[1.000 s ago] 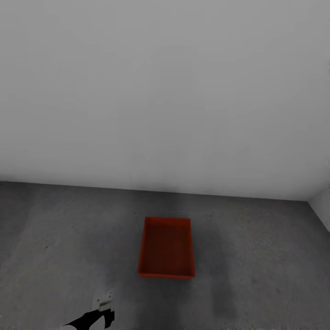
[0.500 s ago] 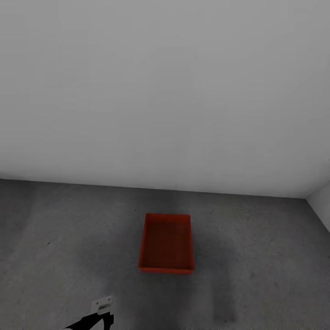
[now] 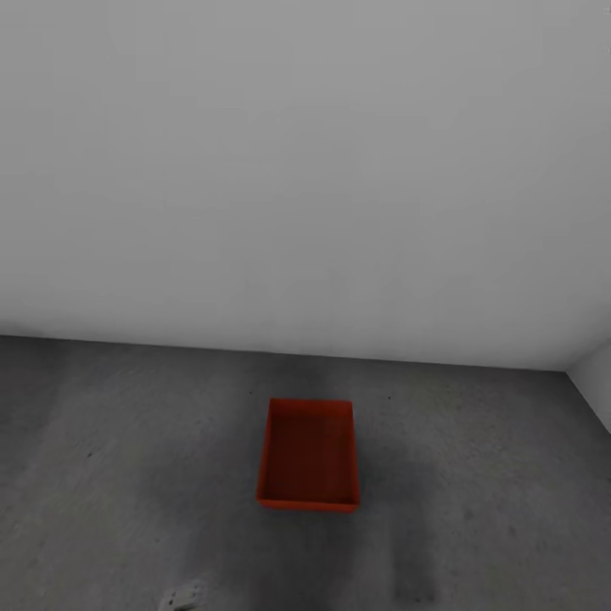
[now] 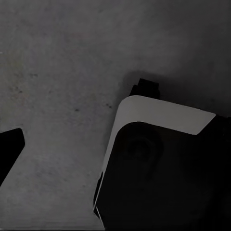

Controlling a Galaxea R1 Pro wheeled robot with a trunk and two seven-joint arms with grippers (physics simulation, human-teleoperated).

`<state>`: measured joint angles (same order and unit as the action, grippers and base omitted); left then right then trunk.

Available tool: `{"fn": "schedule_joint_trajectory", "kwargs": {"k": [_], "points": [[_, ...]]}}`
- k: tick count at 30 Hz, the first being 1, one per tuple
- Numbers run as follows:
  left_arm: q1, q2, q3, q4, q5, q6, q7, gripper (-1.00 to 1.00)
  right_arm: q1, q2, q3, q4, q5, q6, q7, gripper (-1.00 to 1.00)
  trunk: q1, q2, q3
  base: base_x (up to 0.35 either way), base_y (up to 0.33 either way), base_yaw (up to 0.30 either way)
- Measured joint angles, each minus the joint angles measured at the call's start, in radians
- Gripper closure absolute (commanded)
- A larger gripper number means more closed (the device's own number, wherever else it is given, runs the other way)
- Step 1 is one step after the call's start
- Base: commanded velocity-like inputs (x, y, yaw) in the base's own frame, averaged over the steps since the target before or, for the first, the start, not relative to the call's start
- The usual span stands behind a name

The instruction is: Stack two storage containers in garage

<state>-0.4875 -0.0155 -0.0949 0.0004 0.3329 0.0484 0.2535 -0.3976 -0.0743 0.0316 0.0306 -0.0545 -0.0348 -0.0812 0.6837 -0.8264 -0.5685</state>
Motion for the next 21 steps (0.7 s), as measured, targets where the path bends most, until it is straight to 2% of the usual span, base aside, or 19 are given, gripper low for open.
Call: {"fn": "schedule_joint_trajectory", "kwargs": {"k": [3, 10, 15, 21], "points": [[0.033, 0.009, 0.000, 0.000, -0.001, -0.001, -0.001, -1.00, 0.028, 0.000, 0.000, 0.000, 0.000, -0.001, 0.012, -1.00, 0.000, 0.000, 0.005, 0.000, 0.000, 0.000], [0.069, 0.034, -0.001, 0.001, -0.001, -0.002, 0.000, -1.00, 0.101, 0.000, 0.000, 0.000, 0.001, -0.002, 0.033, -1.00, 0.000, 0.000, 0.016, 0.000, 0.000, 0.000], [0.084, 0.038, -0.001, 0.001, -0.002, -0.001, -0.001, -1.00, 0.138, 0.000, 0.000, -0.001, 0.002, -0.003, 0.036, -1.00, 0.000, 0.000, 0.024, 0.000, 0.000, 0.000], [0.101, 0.040, -0.001, 0.001, -0.003, 0.000, -0.058, -1.00, 0.196, 0.003, 0.000, 0.000, 0.002, -0.045, 0.043, -1.00, 0.000, 0.000, 0.034, 0.000, 0.000, 0.000]]}}
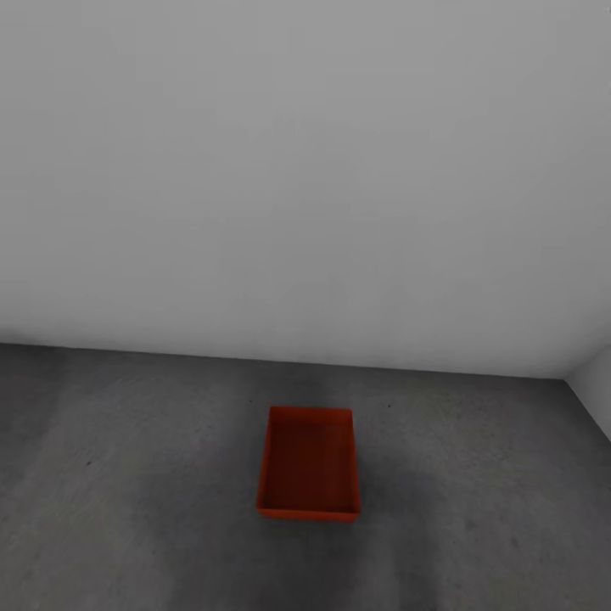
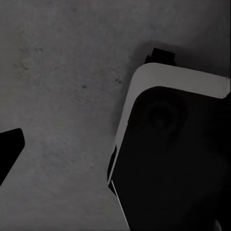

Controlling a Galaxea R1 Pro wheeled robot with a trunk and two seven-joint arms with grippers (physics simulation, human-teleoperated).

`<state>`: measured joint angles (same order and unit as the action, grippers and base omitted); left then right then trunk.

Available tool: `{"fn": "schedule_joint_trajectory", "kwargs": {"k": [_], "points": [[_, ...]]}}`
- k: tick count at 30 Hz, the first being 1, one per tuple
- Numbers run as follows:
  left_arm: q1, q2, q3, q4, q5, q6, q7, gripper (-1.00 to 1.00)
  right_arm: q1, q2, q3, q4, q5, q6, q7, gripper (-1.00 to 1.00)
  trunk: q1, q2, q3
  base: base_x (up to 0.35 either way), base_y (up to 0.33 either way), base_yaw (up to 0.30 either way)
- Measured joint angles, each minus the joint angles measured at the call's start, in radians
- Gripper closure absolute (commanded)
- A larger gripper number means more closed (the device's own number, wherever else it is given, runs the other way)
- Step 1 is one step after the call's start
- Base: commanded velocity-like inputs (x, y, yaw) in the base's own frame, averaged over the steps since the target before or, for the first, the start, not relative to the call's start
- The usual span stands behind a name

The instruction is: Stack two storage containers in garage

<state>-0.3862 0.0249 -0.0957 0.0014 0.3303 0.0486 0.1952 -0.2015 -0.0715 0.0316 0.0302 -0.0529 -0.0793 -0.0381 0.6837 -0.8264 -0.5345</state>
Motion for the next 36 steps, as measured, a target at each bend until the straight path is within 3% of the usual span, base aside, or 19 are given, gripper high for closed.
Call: {"fn": "schedule_joint_trajectory", "kwargs": {"k": [7, 16, 33, 36], "points": [[0.016, 0.007, 0.000, -0.001, -0.001, -0.004, -0.034, -1.00, 0.034, 0.005, 0.000, 0.000, 0.000, -0.013, 0.006, -1.00, 0.000, 0.000, 0.011, 0.000, 0.000, 0.000], [0.017, 0.002, -0.002, -0.003, -0.006, -0.086, -0.035, -1.00, 0.038, 0.013, 0.000, 0.000, 0.000, -0.014, 0.007, -1.00, 0.000, 0.000, 0.026, 0.000, 0.000, 0.000], [0.017, -0.011, 0.001, -0.003, -0.003, -0.089, -0.036, -1.00, 0.039, 0.012, 0.000, -0.001, 0.000, -0.014, 0.007, -1.00, 0.000, 0.000, 0.054, 0.000, 0.000, 0.000], [0.017, -0.012, 0.001, -0.003, -0.003, -0.087, -0.036, -1.00, 0.039, 0.012, 0.000, -0.001, 0.000, -0.014, 0.007, -1.00, -0.011, 0.021, 0.068, 0.000, 0.000, 0.000]]}}
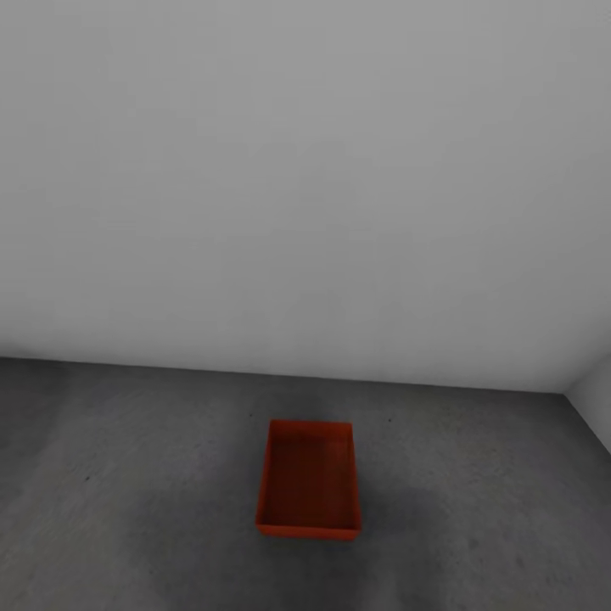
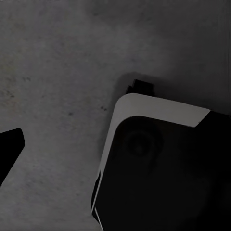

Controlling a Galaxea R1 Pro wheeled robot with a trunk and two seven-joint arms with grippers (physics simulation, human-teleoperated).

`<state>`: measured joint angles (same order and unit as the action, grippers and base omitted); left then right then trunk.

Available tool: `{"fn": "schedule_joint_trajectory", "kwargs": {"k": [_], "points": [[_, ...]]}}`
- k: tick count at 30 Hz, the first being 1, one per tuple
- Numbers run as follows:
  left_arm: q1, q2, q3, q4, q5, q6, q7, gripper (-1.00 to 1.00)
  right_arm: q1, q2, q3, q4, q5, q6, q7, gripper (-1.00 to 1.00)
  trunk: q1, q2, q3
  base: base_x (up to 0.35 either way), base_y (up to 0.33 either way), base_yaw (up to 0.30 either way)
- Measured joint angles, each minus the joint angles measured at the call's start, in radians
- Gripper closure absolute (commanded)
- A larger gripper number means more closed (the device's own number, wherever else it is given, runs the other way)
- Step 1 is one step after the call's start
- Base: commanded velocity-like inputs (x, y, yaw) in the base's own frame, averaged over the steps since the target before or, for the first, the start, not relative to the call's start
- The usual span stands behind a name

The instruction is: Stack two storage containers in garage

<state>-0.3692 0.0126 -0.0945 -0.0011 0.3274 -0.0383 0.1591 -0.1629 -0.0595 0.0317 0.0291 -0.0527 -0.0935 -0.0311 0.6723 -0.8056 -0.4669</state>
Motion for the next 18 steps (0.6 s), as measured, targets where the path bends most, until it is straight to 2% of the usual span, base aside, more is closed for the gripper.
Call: {"fn": "schedule_joint_trajectory", "kwargs": {"k": [18], "points": [[0.000, -0.006, 0.000, 0.001, 0.003, -0.003, 0.000, -1.00, 0.000, 0.000, 0.000, 0.000, 0.000, 0.001, 0.000, -1.00, -0.069, 0.126, 0.086, 0.000, 0.000, 0.000]]}}
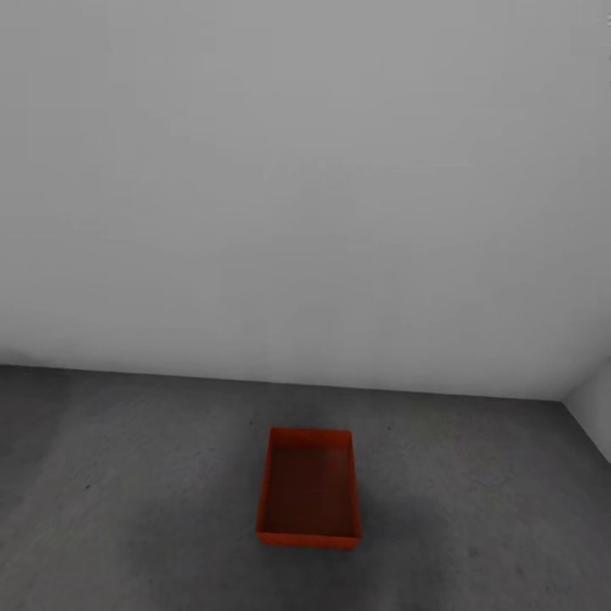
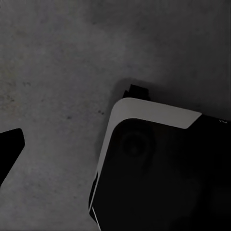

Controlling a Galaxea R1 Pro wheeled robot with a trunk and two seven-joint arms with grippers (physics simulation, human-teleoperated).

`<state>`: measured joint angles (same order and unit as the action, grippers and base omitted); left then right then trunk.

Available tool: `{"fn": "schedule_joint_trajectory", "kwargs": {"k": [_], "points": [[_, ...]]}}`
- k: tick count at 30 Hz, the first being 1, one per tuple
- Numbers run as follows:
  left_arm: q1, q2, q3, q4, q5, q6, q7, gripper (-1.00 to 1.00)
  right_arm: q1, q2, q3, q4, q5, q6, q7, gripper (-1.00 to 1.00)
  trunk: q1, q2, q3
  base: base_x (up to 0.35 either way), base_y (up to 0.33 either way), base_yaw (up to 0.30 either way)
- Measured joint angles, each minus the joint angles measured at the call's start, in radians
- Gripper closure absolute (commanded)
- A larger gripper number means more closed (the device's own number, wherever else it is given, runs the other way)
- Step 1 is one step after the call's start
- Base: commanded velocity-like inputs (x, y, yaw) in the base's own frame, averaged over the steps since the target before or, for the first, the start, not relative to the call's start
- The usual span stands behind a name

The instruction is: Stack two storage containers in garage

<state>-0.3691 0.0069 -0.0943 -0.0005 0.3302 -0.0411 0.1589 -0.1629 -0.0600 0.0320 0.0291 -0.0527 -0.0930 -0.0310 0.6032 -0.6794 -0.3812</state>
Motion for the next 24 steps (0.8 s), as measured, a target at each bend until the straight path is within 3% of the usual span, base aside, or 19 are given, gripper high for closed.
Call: {"fn": "schedule_joint_trajectory", "kwargs": {"k": [24], "points": [[0.000, 0.004, 0.000, 0.000, 0.002, -0.002, 0.000, -1.00, 0.000, 0.000, 0.000, 0.000, 0.001, 0.001, 0.000, -1.00, -0.092, 0.168, 0.114, 0.000, 0.000, 0.000]]}}
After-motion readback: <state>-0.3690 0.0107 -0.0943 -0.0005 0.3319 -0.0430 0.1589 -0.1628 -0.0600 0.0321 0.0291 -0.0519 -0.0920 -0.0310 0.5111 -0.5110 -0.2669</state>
